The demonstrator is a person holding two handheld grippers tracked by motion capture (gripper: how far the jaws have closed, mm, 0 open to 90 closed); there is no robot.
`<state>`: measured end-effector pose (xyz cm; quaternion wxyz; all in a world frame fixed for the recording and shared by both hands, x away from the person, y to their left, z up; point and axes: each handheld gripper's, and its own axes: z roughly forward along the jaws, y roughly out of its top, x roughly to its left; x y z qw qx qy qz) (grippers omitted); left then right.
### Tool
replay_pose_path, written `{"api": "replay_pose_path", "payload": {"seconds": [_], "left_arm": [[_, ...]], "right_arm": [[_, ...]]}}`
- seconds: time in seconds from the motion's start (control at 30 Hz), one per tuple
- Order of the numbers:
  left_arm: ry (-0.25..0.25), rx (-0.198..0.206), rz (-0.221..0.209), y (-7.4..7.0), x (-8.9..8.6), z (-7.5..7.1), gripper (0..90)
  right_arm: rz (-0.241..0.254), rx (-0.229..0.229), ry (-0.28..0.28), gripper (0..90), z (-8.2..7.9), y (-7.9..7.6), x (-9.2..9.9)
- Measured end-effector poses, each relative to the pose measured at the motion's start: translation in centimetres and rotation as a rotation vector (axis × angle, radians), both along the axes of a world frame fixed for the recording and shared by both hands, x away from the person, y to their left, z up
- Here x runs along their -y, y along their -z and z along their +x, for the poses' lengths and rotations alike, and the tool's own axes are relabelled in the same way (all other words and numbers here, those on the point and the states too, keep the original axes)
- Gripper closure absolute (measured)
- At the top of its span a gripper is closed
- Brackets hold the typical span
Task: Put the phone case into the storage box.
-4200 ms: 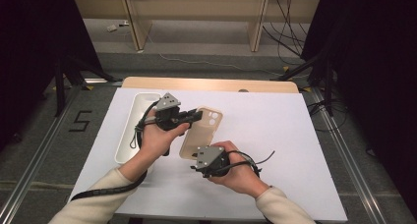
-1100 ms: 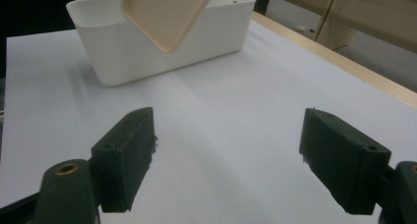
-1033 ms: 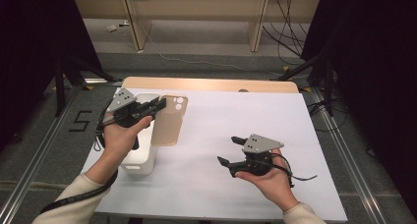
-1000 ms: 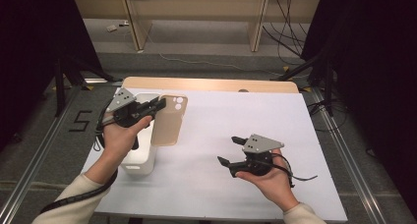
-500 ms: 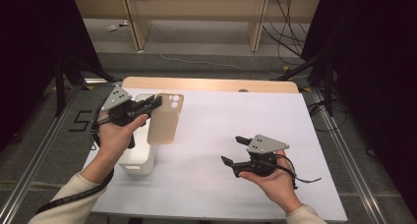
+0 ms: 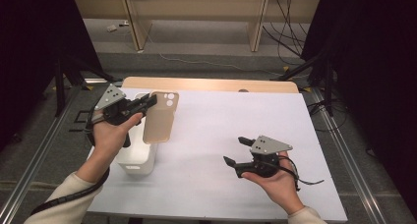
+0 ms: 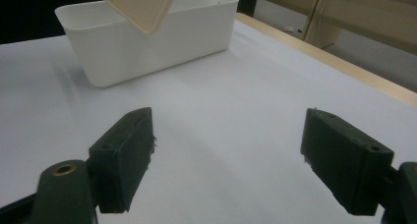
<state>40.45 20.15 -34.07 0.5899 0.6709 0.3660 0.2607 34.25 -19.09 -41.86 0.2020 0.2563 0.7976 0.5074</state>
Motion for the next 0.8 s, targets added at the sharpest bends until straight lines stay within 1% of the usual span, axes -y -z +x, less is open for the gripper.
{"api": "replay_pose_path", "payload": {"seconds": [0.07, 0.2, 0.23, 0.27, 0.33, 0.4, 0.43, 0.47, 0.5, 0.57, 0.6, 0.67, 0.7, 0.73, 0.8], "left_arm": [[-0.005, -0.004, -0.006, 0.0, -0.1, 0.0, 81.3], [-0.016, -0.006, -0.016, -0.1, -0.4, 0.0, 81.3], [-0.015, -0.004, -0.011, -0.1, -0.6, 0.0, 81.3], [-0.015, -0.002, -0.009, -0.1, -0.7, 0.0, 81.3], [-0.019, -0.004, -0.008, -0.1, -0.8, 0.0, 81.3], [-0.020, -0.002, -0.010, -0.2, -0.9, 0.0, 81.3], [-0.022, -0.001, -0.009, -0.2, -1.0, 0.0, 81.3], [-0.024, -0.002, -0.013, -0.2, -1.1, -0.1, 81.3], [-0.025, -0.001, -0.015, -0.3, -1.2, -0.1, 81.3], [-0.028, 0.000, -0.014, -0.3, -1.4, -0.1, 81.3], [-0.031, 0.000, -0.011, -0.3, -1.5, -0.1, 81.3], [-0.036, 0.004, -0.011, -0.4, -1.8, 0.0, 81.3], [-0.040, 0.001, -0.014, -0.5, -1.9, 0.0, 81.3], [-0.042, 0.004, -0.015, -0.5, -2.0, 0.0, 81.3], [-0.047, 0.003, -0.016, -0.6, -2.2, 0.0, 81.3]], "right_arm": [[-0.008, -0.013, -0.006, 21.5, 0.0, -0.1, 0.2], [0.001, -0.001, 0.004, 21.5, -0.1, 0.1, 0.2], [-0.004, -0.011, 0.001, 21.5, -0.1, 0.0, 0.4], [0.000, -0.001, 0.005, 21.5, -0.1, 0.0, 0.4], [0.004, 0.000, 0.006, 21.5, -0.1, 0.0, 0.4], [-0.009, -0.009, 0.003, 21.5, -0.1, -0.1, 0.6], [0.004, 0.001, 0.009, 21.5, -0.1, 0.0, 0.6], [-0.005, -0.009, 0.003, 21.5, -0.2, -0.1, 0.7], [0.001, -0.011, 0.005, 21.5, -0.2, -0.1, 0.7], [0.011, 0.001, 0.018, 21.5, -0.2, 0.0, 0.7], [0.002, -0.016, 0.012, 21.4, -0.3, -0.1, 0.8], [0.006, -0.012, 0.017, 21.5, -0.3, -0.1, 1.0], [-0.009, -0.017, 0.022, 21.5, -0.3, -0.2, 1.1], [0.007, -0.017, 0.015, 21.5, -0.3, -0.1, 1.1], [0.006, -0.014, 0.023, 21.5, -0.3, -0.1, 1.3]]}}
